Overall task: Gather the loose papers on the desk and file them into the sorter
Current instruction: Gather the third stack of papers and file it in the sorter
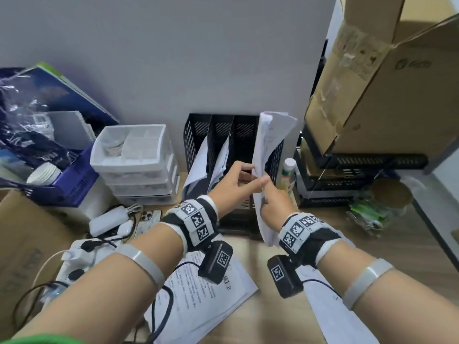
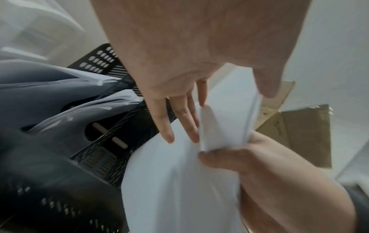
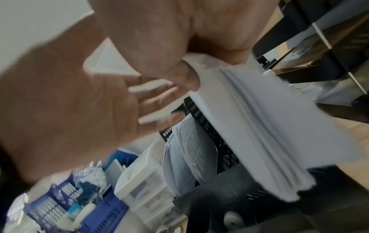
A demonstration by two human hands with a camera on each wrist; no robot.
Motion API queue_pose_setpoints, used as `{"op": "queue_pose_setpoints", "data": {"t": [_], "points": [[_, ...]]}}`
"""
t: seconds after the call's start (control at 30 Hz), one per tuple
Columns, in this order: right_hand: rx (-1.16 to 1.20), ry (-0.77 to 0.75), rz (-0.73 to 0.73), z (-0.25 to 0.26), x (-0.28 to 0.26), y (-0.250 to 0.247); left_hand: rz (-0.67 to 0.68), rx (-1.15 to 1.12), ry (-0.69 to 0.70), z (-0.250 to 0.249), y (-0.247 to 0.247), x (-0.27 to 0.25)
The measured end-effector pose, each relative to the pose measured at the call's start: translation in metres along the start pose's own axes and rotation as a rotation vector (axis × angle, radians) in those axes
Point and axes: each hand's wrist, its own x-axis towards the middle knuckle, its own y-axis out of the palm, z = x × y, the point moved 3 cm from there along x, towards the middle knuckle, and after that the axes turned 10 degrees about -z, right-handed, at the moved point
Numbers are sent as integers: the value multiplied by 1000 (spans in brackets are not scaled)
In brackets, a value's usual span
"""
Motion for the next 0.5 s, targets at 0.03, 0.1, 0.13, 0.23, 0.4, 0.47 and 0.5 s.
{"op": "queue_pose_setpoints", "data": {"t": [0.03,0.1,0.13,0.23,0.4,0.47,0.5], "points": [[26,29,-13,-5,3,-3,48,-36,-37,3,-4,-1],[104,88,-13,-10,4,-10,66,-65,-116,18,-16,4],[127,101,5,-10,1,-13,40,-41,-146,28,-22,8],[124,123,71,-6,-2,-17,-8,85,-220,52,-32,24],[92,98,72,12,29,-3,97,-20,-361,65,-35,47],[77,83,68,18,45,3,159,-37,-359,62,-33,54],[64,80,63,21,54,7,186,-40,-342,62,-33,59]]}}
